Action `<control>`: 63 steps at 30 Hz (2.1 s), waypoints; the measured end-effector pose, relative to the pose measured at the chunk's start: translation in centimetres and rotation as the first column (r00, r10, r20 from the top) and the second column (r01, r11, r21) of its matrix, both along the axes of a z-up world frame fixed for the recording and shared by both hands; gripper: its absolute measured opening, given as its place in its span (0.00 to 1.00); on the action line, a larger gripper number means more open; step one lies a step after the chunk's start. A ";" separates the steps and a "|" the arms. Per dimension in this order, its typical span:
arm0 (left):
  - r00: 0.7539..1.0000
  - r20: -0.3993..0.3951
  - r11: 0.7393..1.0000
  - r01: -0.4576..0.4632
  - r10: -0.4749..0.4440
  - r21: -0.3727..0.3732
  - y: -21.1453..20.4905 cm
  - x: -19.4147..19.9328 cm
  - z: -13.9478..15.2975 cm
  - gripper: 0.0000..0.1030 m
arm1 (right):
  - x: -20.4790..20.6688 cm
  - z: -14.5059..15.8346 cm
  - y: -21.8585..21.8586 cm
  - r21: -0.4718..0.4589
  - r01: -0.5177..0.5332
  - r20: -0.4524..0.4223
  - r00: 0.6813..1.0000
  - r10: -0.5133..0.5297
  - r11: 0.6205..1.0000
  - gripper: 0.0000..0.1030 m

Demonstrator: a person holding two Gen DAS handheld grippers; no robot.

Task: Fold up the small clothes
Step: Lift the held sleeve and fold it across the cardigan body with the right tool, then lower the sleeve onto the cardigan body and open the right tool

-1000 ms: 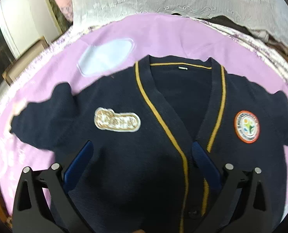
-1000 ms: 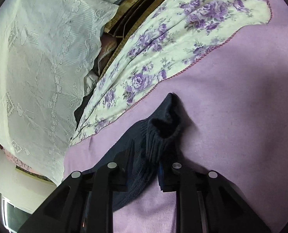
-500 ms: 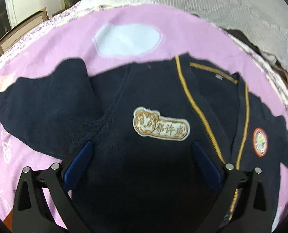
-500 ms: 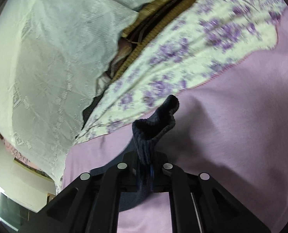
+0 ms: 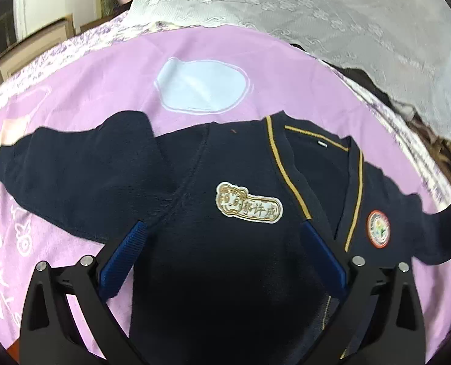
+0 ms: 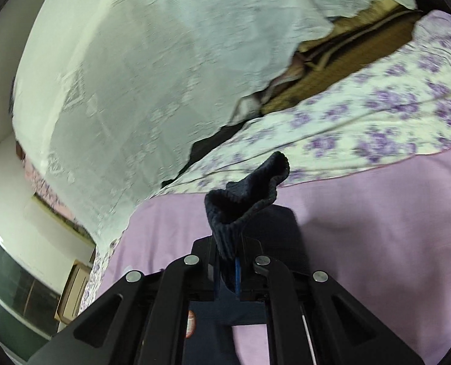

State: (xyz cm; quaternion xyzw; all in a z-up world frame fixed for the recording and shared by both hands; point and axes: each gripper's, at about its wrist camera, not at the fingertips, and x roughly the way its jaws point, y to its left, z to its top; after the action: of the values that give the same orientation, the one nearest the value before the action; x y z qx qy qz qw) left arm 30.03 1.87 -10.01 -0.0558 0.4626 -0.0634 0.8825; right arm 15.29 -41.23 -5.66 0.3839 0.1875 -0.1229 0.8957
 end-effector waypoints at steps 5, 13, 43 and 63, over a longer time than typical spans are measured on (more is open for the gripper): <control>0.997 0.051 0.995 -0.062 0.066 -0.072 2.4 -0.8 1.8 0.96 | 2.0 1.4 3.5 -0.021 -0.057 0.010 0.998 0.058 0.998 0.07; 0.984 0.107 0.986 -0.134 0.144 -0.100 5.0 -1.6 3.9 0.96 | 5.8 1.7 9.4 -0.039 -0.160 0.006 0.987 0.161 0.986 0.07; 0.986 0.048 0.978 -0.155 0.163 -0.139 6.6 -0.8 3.0 0.96 | 10.9 -4.8 29.7 -0.358 -0.698 -0.401 0.715 0.572 0.621 0.50; 0.977 -0.028 0.968 -0.213 0.211 -0.132 7.7 0.7 1.1 0.96 | 12.9 -5.7 24.9 -0.280 -0.561 -0.395 0.807 0.440 0.779 0.22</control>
State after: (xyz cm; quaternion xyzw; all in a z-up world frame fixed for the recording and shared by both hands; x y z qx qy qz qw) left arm 30.77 9.54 -8.88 -0.1645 0.4545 0.0007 0.8754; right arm 28.20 -16.34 -11.38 0.1124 0.3931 0.0303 0.9121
